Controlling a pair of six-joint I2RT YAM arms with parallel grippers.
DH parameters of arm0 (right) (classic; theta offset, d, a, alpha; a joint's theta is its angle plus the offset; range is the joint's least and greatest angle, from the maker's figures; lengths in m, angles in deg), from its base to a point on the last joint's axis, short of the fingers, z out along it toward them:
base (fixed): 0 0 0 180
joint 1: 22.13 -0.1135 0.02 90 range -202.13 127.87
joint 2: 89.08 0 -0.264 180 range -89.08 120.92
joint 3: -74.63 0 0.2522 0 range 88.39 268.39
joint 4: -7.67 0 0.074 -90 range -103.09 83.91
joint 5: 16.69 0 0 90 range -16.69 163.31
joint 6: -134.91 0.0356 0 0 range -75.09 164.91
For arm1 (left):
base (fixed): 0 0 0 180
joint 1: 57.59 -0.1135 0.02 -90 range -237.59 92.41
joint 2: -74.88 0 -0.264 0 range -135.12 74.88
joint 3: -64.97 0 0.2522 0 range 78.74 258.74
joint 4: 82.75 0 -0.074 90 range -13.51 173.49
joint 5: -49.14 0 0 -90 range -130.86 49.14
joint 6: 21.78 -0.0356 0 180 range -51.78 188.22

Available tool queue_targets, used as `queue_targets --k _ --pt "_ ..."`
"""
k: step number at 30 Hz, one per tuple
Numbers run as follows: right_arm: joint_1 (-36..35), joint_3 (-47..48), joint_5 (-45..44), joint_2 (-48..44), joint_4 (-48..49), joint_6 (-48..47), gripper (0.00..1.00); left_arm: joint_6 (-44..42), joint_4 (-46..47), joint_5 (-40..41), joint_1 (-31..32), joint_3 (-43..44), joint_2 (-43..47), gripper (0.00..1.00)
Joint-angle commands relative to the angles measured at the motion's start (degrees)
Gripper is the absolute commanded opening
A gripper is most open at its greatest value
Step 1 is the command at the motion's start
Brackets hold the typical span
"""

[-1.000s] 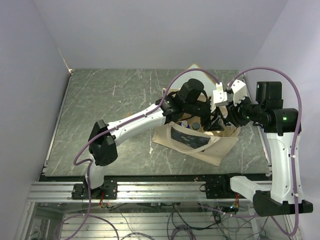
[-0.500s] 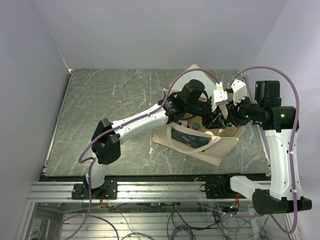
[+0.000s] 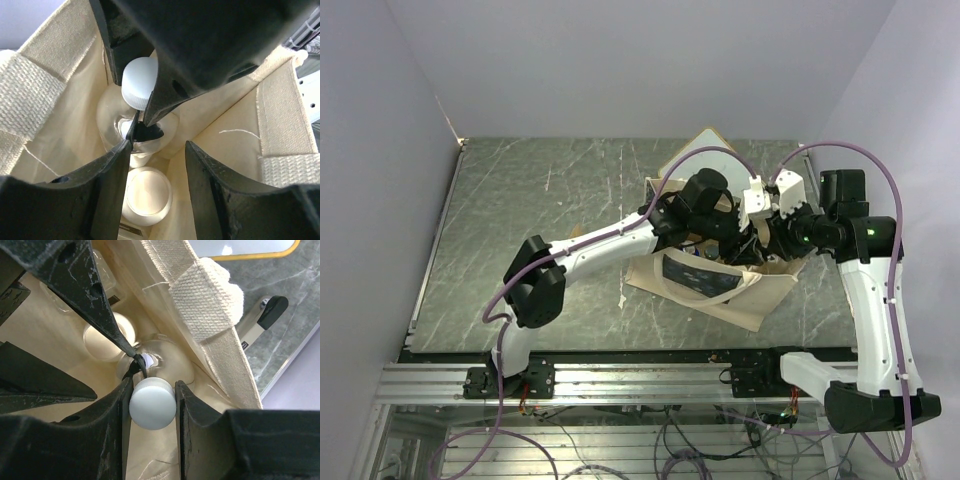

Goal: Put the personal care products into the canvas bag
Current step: Place the care product in the canvas bag.

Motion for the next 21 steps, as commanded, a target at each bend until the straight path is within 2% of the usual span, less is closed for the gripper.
queue_targets --k 1,15,21 --pt "-1.57 0.06 3.77 -0.19 2.66 -4.38 0.0 -1.59 0.05 -2.41 2.37 -2.03 -1.02 0.59" --pt "-1.59 0.26 -0.16 0.82 -1.14 -8.48 0.0 -8.58 -5.85 -0.72 -1.35 -5.24 8.26 0.76" --pt "-1.59 0.79 -0.5 2.6 -2.47 -9.85 0.0 -13.07 -11.22 1.38 -1.8 -2.64 11.77 0.81"
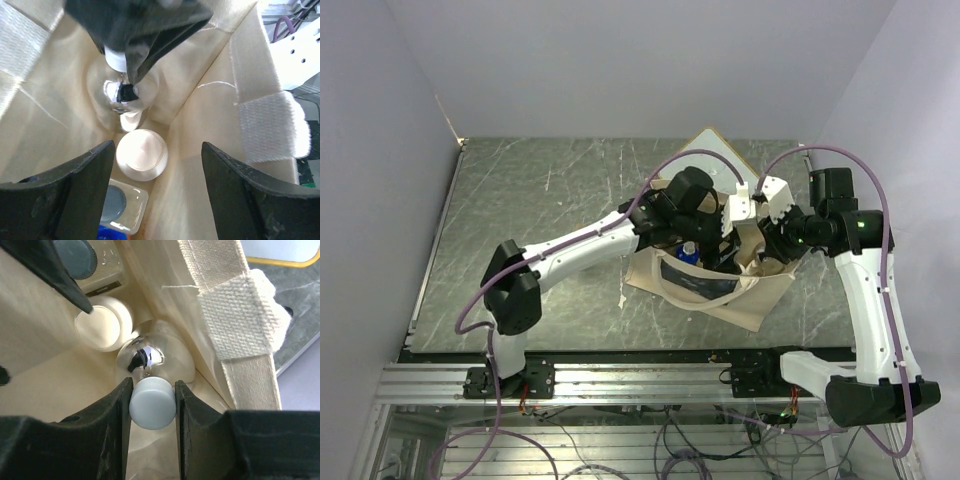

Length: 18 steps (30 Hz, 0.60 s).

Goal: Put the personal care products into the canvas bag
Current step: Place the care product in the canvas bag.

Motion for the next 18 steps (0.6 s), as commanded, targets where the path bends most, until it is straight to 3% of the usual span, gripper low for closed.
queue_targets --k 1,9,18 --pt "-0.27 2.15 -0.4 1.01 -1.6 -2.53 0.0 -4.85 -2.54 1.81 -0.36 3.23 5.15 0.81" --pt "-0.71 4.17 -2.21 2.93 -3.72 -3.91 0.0 -10.29 -11.11 6.54 -0.45 5.7 9.45 0.81" --pt "-1.26 5.01 -4.29 3.84 -5.38 -6.51 0.0 -15.44 -19.6 -2.14 -0.45 4.46 12.89 0.82"
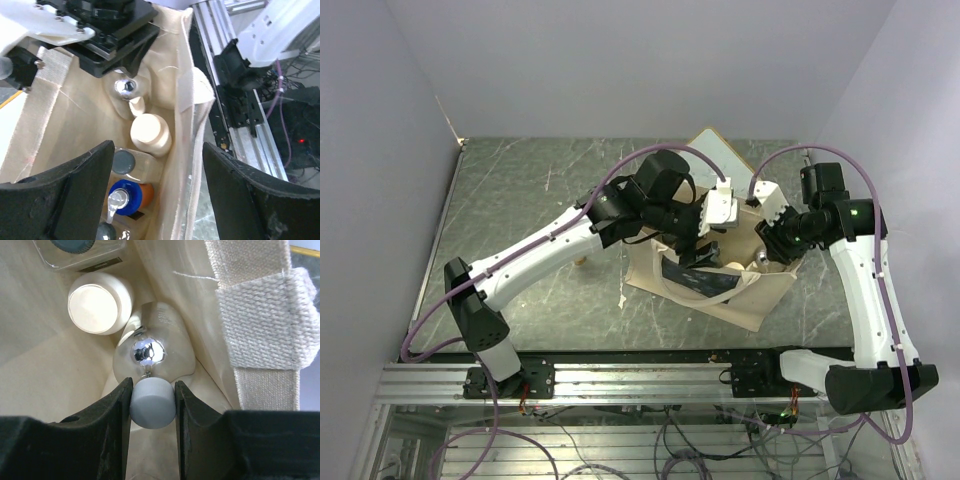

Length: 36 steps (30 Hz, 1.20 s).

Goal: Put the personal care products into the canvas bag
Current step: Place the care product in the canvas bag.

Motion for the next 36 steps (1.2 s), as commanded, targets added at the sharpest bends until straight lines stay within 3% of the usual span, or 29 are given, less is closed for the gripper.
queue_targets --k 1,7,11,17,25,36 --pt "-0.25 3.06 -1.79 -0.21 -0.74 -2.37 0.0 -3.25 -4.36 -6.04 -0.1 0.52 0.69 0.82" --pt "-0.91 2.2 -2.03 0.62 -1.29 -3.9 0.0 -4.95 -4.51 -5.26 2.46 1.19 -2.18 0.82" --pt "-2.41 1.53 -3.9 0.98 -1.29 -4.18 0.0 -4.29 -2.88 -5.55 3.26 -0.43 -3.11 0.74" --pt "-5.16 -0.02 -6.21 1.34 -1.38 -4.89 0.0 -5.15 -2.52 -6.14 3.81 -1.31 -3.47 0.49" --pt "-6.89 -1.82 -8.76 0.64 -1.49 -6.21 0.0 -6.82 -3.24 -5.4 4.06 -0.75 -3.64 0.08" --pt "-7.84 -5.93 -8.77 0.78 -1.47 -5.42 0.0 -9.27 -5.07 -4.83 4.25 0.58 -3.89 0.07"
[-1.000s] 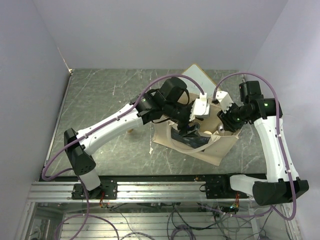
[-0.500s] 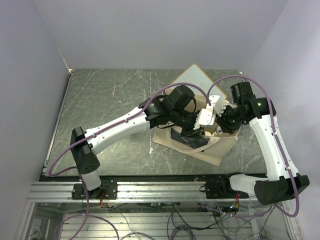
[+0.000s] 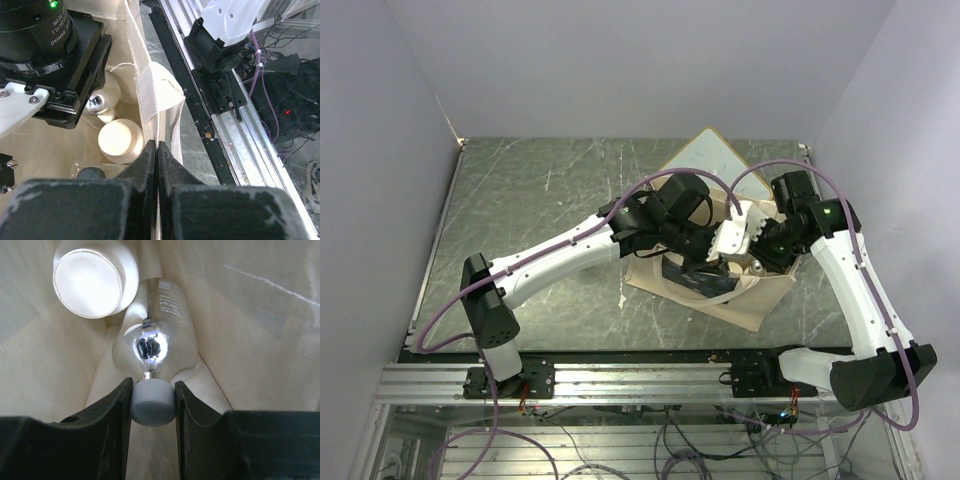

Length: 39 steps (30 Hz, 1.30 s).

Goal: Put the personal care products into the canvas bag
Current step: Place the care product in the canvas bag.

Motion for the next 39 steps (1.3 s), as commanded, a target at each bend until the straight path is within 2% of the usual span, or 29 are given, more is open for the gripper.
queue_targets --k 1,18,26,29,34,37,39 --pt "-0.25 -1.45 -0.37 -1.15 -0.98 -0.19 0.0 -2.18 -1.4 -0.7 0.51 1.97 -0.6 0.07" --pt "-0.23 -11.71 -0.42 -0.43 1.34 -0.96 0.02 -2.85 -0.54 -0.27 0.62 0.42 1.8 0.07" --pt "-0.2 -17.22 -1.3 -1.49 4.52 -0.86 0.1 -1.36 1.68 0.68 0.63 -1.71 2.96 0.07" --pt "-0.23 -16.65 -0.88 -2.0 5.13 -0.8 0.16 -0.63 2.08 1.41 0.62 -1.21 2.66 0.07" --pt "-0.22 -10.11 4.44 -3.29 3.35 -1.24 0.31 0.35 2.83 2.66 0.8 -0.97 2.34 0.07" --pt "-0.22 -6.9 7.71 -4.56 3.64 -1.12 0.48 2.15 4.3 3.96 0.84 -1.73 2.48 0.07" --pt "-0.17 -4.68 9.45 -5.02 4.04 -0.89 0.52 2.93 4.95 4.59 0.89 -2.04 2.46 0.07"
